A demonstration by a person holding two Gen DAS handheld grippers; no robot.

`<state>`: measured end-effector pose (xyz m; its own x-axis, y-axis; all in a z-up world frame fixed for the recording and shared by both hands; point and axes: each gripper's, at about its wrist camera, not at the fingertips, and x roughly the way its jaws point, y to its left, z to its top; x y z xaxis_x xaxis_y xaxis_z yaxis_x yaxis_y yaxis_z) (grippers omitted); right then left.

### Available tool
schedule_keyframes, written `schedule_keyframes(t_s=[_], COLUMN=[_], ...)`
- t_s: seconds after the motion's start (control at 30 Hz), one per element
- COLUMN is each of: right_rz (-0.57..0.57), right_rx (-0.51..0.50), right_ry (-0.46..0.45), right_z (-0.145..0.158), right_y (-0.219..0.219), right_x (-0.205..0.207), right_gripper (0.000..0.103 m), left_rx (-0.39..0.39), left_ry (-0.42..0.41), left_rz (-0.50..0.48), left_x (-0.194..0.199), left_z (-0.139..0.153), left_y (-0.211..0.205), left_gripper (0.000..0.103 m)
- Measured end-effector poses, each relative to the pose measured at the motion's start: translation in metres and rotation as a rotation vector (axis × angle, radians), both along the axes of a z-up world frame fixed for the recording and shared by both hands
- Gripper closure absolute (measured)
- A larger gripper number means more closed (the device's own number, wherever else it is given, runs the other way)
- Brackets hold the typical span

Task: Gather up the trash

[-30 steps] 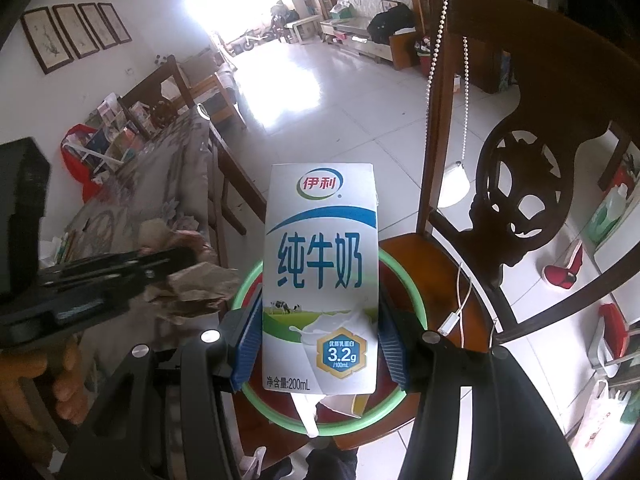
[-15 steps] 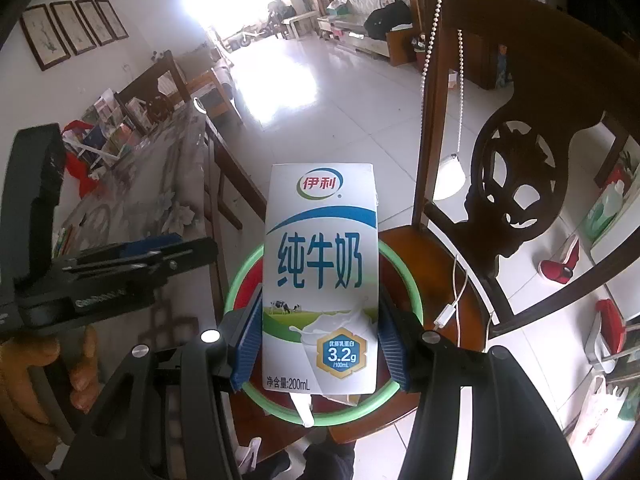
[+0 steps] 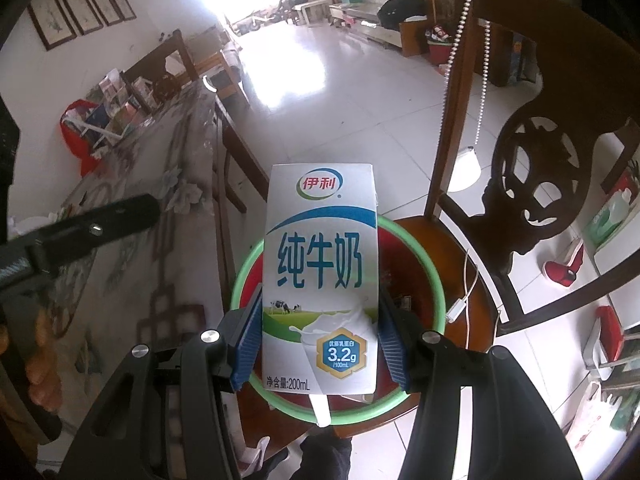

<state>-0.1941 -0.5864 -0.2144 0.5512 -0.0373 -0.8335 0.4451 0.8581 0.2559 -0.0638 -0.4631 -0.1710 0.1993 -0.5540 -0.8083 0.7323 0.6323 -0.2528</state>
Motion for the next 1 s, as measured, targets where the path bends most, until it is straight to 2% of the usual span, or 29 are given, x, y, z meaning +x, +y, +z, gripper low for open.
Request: schedule_keyframes(t_s=[0.13, 0.2, 0.53, 0.83, 0.93, 1.0], right_rz=[-0.002, -0.006, 0.076, 0.191, 0.222, 0.245], right_rx=[-0.005, -0.007, -0.051, -0.083, -0.092, -0.099], right_ry=[0.017, 0.014, 0.002, -0.005, -0.013, -0.032], right_z=[-0.005, -0.005, 0.005, 0.017, 0.021, 0.025], right_y=[0.007, 0.010, 0.060, 0.149, 0.180, 0.205], right_x=[0.009, 0.013, 0.055, 0.101, 0.115, 0.126], right_gripper=[0.049, 0.041, 0.038, 0.031, 0.024, 0.016], left_rx=[-0.014, -0.020, -0.048, -0.069, -0.068, -0.067], left_ry=[-0.011, -0.018, -0.032, -0.035, -0.060, -0.085], left_rz=[0.036, 0.057, 0.194, 0.295, 0.333, 0.364], left_x=[0.006, 0.009, 0.035, 0.062, 0.071, 0.076], left_z=[0.006, 0.009, 0.017, 0.020, 0.024, 0.028], left_y=[0.020, 0.031, 0.113, 0.207, 0.243, 0.263], left_gripper=[0.029, 0.028, 0.025, 0.022, 0.017, 0.014])
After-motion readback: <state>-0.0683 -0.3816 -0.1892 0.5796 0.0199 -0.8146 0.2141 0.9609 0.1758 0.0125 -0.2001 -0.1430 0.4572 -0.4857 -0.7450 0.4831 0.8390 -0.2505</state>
